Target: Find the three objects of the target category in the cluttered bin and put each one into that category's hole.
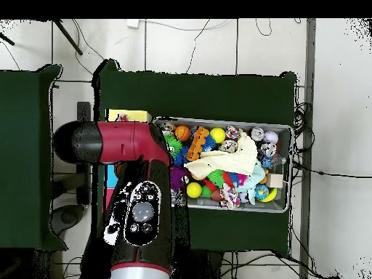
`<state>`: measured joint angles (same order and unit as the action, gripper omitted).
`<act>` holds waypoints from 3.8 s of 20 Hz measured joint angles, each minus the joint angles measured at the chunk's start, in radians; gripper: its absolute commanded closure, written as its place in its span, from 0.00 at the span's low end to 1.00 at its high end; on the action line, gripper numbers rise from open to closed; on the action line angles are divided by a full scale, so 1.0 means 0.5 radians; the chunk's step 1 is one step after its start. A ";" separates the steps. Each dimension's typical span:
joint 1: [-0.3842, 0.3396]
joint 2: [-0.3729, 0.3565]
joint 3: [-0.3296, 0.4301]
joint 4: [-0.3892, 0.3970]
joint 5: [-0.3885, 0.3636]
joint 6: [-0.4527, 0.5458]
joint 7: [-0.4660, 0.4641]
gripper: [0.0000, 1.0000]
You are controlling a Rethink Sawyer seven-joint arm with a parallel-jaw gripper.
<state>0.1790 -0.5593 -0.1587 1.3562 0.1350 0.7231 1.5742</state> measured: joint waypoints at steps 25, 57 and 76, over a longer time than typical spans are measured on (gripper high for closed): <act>0.001 -0.166 -0.033 0.016 0.060 0.062 0.000 1.00; 0.008 0.079 -0.083 0.015 0.061 0.062 0.006 1.00; 0.111 0.159 -0.107 -0.003 0.098 0.061 0.149 1.00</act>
<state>0.2344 -0.4796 -0.2124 1.3546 0.1839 0.7535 1.6488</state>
